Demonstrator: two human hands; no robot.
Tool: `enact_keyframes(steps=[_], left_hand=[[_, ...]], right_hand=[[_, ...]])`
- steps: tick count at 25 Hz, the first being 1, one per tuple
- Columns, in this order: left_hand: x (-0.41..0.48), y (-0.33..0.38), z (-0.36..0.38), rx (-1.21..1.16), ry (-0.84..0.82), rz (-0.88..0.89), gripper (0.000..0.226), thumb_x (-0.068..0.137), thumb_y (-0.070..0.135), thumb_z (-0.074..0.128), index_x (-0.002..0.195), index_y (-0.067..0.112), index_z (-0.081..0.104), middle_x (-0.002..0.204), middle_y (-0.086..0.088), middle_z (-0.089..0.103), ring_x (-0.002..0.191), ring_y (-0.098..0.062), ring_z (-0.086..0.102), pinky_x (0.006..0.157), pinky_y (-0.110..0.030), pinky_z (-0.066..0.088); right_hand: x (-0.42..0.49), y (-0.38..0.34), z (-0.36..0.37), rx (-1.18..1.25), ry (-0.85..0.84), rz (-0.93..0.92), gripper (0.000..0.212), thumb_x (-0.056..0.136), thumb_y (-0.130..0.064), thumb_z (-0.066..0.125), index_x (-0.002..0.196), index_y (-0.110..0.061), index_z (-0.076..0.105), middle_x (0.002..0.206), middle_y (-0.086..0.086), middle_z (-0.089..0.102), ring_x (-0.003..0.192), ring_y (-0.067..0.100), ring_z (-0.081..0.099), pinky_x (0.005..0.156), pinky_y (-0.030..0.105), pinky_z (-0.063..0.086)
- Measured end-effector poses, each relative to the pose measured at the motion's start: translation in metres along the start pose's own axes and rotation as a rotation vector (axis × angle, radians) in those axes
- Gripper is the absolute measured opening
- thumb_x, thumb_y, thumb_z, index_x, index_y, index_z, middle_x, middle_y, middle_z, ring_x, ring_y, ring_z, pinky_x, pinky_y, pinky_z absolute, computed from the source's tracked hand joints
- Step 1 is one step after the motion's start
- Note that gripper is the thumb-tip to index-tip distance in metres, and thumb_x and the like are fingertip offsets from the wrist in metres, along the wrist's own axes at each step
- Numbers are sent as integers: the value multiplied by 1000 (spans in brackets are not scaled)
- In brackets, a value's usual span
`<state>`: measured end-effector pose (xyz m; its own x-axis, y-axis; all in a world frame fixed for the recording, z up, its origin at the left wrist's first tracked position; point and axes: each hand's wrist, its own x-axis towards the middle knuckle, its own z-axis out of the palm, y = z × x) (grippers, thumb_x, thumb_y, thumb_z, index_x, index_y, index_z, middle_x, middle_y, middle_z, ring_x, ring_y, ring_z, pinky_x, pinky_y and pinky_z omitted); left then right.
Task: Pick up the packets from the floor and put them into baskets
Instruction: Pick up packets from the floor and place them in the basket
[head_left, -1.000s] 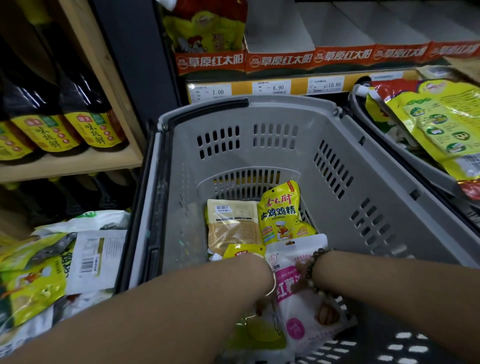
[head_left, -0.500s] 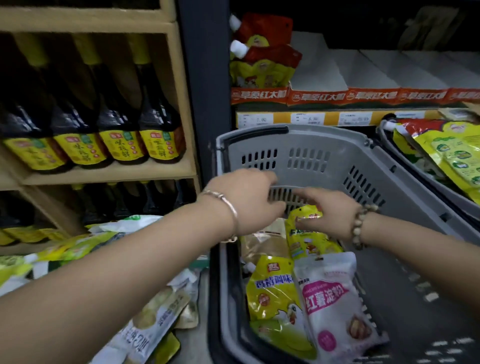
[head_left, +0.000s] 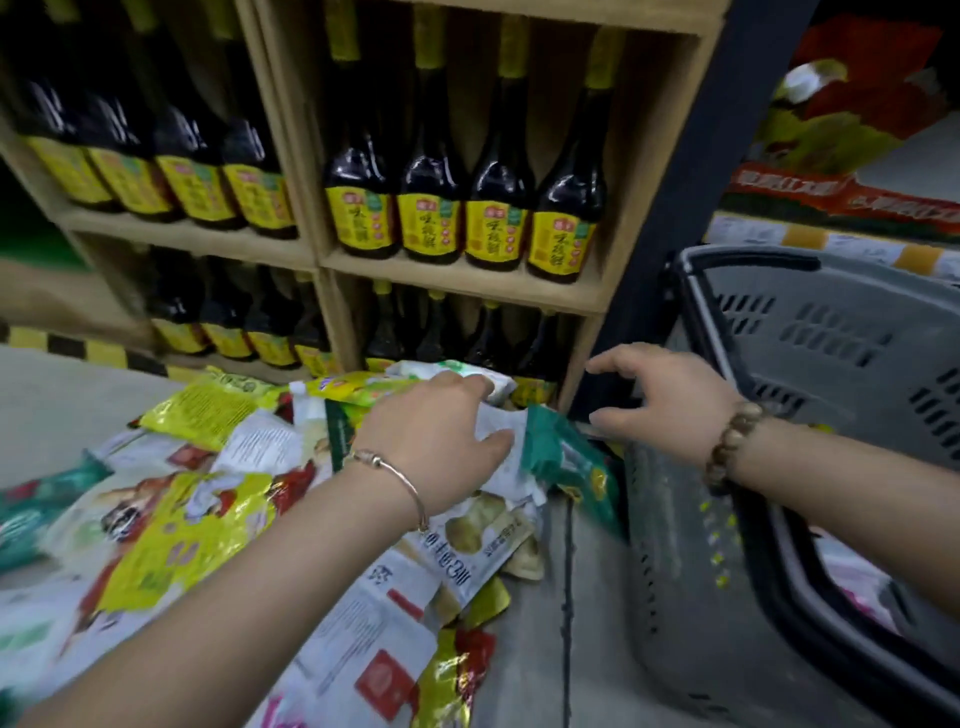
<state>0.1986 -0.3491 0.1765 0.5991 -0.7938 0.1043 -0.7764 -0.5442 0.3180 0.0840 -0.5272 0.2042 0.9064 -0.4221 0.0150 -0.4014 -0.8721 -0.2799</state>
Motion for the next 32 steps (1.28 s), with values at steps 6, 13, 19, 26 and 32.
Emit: enact_keyframes(steps=[6,13,19,26,32], left_hand=[[-36,-80,64,-5,-112,-146,48,88,50,47,132,30,44,135,3,48,116,-21,53,84,-32,46],[-88,-149,127,-19,-250,-326,47,86,46,50,131,32,45,132,7,49,115,-19,54,88,-30,46],[-128,-160,153,41,-301,-256,53,80,47,58,130,32,50,143,6,43,128,-18,45,106,-34,29],[-128,-180,131,-70,-479,58,66,37,29,69,102,36,71,112,8,68,94,-11,69,77,-37,56],[-139,-182,135,-75,-444,211,87,52,28,78,134,34,48,141,13,44,125,-13,49,102,-27,39]], right_hand=[[23,-52,108,-34,-187,71,48,83,-30,61,130,-24,48,133,2,49,118,20,48,92,27,40],[-5,-80,220,137,-437,257,43,85,-25,59,127,-17,51,129,5,53,115,21,52,92,28,46],[-20,-122,277,172,-629,283,74,74,-53,66,134,-23,36,134,2,31,116,23,48,92,36,47],[-23,-114,284,448,-867,439,51,76,-52,69,60,-20,32,60,-4,29,53,8,33,46,23,20],[-31,-88,275,1226,-708,892,24,67,-22,79,61,-12,57,79,13,57,76,24,53,77,37,43]])
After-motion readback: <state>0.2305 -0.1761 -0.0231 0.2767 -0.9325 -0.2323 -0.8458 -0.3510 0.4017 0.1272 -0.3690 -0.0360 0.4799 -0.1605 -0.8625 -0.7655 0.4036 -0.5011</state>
